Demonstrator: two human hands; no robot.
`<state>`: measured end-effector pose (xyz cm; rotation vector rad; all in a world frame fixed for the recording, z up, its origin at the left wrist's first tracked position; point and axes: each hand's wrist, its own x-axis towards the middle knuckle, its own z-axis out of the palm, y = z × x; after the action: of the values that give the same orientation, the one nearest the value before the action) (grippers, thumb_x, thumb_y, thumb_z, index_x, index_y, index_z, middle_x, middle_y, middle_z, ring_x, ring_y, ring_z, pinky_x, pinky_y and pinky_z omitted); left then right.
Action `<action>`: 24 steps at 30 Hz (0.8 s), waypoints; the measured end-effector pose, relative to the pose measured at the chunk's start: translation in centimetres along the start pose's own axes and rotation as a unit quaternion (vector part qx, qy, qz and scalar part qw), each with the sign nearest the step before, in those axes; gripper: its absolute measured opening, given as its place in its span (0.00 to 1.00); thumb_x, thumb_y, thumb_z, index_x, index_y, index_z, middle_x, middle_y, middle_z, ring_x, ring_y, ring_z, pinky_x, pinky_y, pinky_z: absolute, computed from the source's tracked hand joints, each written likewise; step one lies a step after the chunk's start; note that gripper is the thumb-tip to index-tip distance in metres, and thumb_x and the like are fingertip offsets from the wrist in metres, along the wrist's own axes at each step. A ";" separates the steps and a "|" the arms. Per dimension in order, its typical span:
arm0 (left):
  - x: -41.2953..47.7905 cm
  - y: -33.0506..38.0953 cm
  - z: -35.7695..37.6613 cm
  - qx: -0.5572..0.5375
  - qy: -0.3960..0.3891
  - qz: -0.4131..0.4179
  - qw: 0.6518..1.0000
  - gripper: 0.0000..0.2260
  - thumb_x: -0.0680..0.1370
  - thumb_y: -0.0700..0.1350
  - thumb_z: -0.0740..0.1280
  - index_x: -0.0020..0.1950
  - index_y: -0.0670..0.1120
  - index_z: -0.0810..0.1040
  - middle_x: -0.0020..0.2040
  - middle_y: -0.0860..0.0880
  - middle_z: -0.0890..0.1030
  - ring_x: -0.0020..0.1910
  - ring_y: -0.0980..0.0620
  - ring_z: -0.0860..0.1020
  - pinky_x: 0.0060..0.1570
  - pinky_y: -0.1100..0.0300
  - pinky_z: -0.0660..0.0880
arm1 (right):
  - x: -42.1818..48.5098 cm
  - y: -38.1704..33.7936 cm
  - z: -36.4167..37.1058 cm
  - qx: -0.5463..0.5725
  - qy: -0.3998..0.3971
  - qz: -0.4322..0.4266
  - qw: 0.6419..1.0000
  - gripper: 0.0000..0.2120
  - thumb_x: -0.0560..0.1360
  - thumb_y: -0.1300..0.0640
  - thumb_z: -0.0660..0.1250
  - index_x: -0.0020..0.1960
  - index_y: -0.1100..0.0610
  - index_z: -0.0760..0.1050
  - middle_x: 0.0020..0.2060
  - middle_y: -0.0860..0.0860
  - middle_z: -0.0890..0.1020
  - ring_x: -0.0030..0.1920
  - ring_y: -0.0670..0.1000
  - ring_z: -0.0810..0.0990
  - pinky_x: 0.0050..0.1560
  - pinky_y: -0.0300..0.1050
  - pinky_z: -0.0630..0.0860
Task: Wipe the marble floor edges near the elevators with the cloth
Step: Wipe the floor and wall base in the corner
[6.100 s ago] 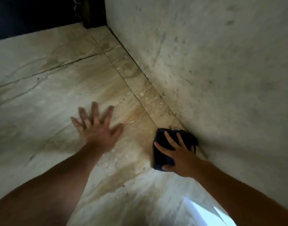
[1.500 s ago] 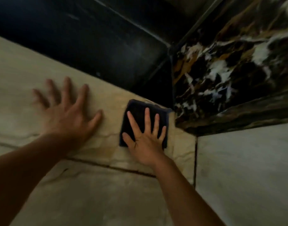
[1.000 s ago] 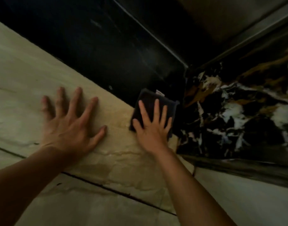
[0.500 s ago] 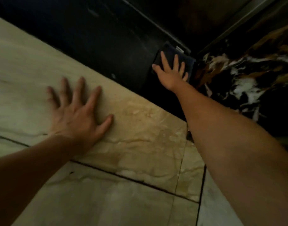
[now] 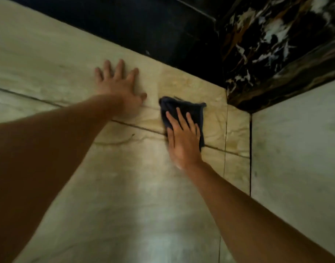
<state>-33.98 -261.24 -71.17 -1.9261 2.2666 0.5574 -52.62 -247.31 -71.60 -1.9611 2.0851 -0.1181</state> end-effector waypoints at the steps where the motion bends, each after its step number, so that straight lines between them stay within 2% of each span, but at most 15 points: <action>1: -0.9 -0.7 -0.7 -0.013 -0.021 0.008 1.000 0.38 0.76 0.67 0.60 0.81 0.55 0.51 0.82 0.44 0.48 0.79 0.33 0.47 0.76 0.37 0.48 | -2.2 -0.5 -0.2 0.018 -0.019 0.005 1.000 0.22 0.84 0.51 0.51 0.77 0.47 0.60 0.79 0.50 0.58 0.79 0.56 0.52 0.78 0.56 0.50; 3: -4.6 -1.6 -2.0 -0.120 -0.044 -0.024 0.992 0.34 0.75 0.62 0.66 0.77 0.51 0.63 0.78 0.41 0.60 0.76 0.35 0.59 0.74 0.41 0.60 | -7.2 -2.2 -1.2 0.058 -0.063 0.015 0.996 0.20 0.84 0.55 0.53 0.75 0.51 0.66 0.78 0.54 0.62 0.78 0.58 0.56 0.77 0.53 0.52; 5: -10.7 -2.1 -3.2 -0.242 -0.045 -0.118 0.962 0.30 0.76 0.58 0.67 0.74 0.48 0.67 0.73 0.39 0.67 0.72 0.36 0.66 0.70 0.43 0.66 | -11.8 -4.3 -3.2 0.094 -0.163 0.049 0.981 0.19 0.84 0.57 0.54 0.73 0.53 0.69 0.77 0.56 0.64 0.76 0.59 0.61 0.76 0.50 0.56; 7: -18.5 -2.9 -4.5 -0.254 -0.088 -0.173 0.948 0.27 0.76 0.56 0.66 0.73 0.48 0.69 0.71 0.39 0.71 0.70 0.36 0.68 0.68 0.46 0.67 | -15.3 -6.7 -6.4 0.105 -0.320 0.108 0.936 0.17 0.84 0.57 0.54 0.71 0.53 0.72 0.74 0.56 0.70 0.70 0.59 0.70 0.70 0.47 0.64; 9: -25.5 -3.3 -6.0 -0.283 -0.134 -0.186 0.931 0.22 0.77 0.52 0.67 0.69 0.47 0.74 0.67 0.40 0.75 0.67 0.38 0.72 0.65 0.49 0.70 | -17.6 -9.3 -9.5 0.089 -0.385 0.158 0.905 0.17 0.84 0.57 0.54 0.70 0.53 0.73 0.68 0.57 0.76 0.64 0.59 0.76 0.61 0.43 0.69; 11: -32.5 -4.1 -9.6 -0.346 -0.182 -0.212 0.895 0.12 0.77 0.49 0.66 0.58 0.48 0.81 0.59 0.41 0.82 0.59 0.40 0.79 0.57 0.52 0.76 | -19.7 -13.9 -14.3 0.120 -0.348 0.189 0.911 0.17 0.83 0.58 0.55 0.70 0.53 0.72 0.65 0.59 0.78 0.62 0.60 0.78 0.56 0.42 0.70; 13: -38.0 -4.6 -14.8 -0.395 -0.212 -0.256 0.857 0.08 0.75 0.49 0.64 0.45 0.49 0.82 0.48 0.42 0.85 0.49 0.40 0.82 0.48 0.54 0.79 | -21.2 -19.7 -19.6 0.157 -0.297 0.151 0.930 0.17 0.83 0.60 0.56 0.70 0.53 0.73 0.66 0.57 0.78 0.63 0.59 0.77 0.54 0.40 0.69; 15: -41.7 -4.6 -20.2 -0.456 -0.209 -0.313 0.806 0.11 0.73 0.50 0.62 0.42 0.47 0.82 0.44 0.43 0.85 0.45 0.41 0.83 0.45 0.53 0.80 | -21.8 -25.3 -25.1 0.188 -0.260 0.068 0.945 0.18 0.82 0.62 0.57 0.70 0.54 0.73 0.68 0.56 0.76 0.66 0.58 0.75 0.58 0.39 0.68; 18: -45.7 -4.8 -28.4 -0.515 -0.180 -0.399 0.737 0.09 0.76 0.48 0.63 0.41 0.48 0.82 0.40 0.46 0.85 0.36 0.46 0.82 0.35 0.60 0.74 | -21.6 -31.8 -33.5 0.207 -0.250 0.009 0.946 0.19 0.82 0.61 0.55 0.72 0.53 0.70 0.75 0.53 0.69 0.72 0.54 0.69 0.70 0.46 0.67; 21: -47.8 -6.2 -34.8 -0.508 -0.175 -0.411 0.736 0.09 0.77 0.44 0.62 0.42 0.46 0.81 0.40 0.46 0.84 0.32 0.47 0.80 0.32 0.61 0.71 | -20.0 -36.0 -41.2 0.205 -0.247 -0.045 0.946 0.20 0.83 0.60 0.55 0.73 0.53 0.69 0.76 0.53 0.66 0.74 0.54 0.66 0.72 0.49 0.66; 24: -47.7 -8.3 -39.8 -0.483 -0.136 -0.402 0.766 0.09 0.78 0.44 0.63 0.47 0.44 0.82 0.40 0.45 0.84 0.34 0.48 0.81 0.33 0.62 0.76 | -18.0 -38.4 -46.4 0.161 -0.231 -0.118 0.952 0.20 0.82 0.60 0.56 0.74 0.52 0.68 0.77 0.53 0.64 0.75 0.55 0.63 0.71 0.52 0.66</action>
<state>-11.18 -231.77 -20.77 -2.6304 0.7368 1.8802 -26.51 -238.44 -15.07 -1.8145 1.4343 -0.0375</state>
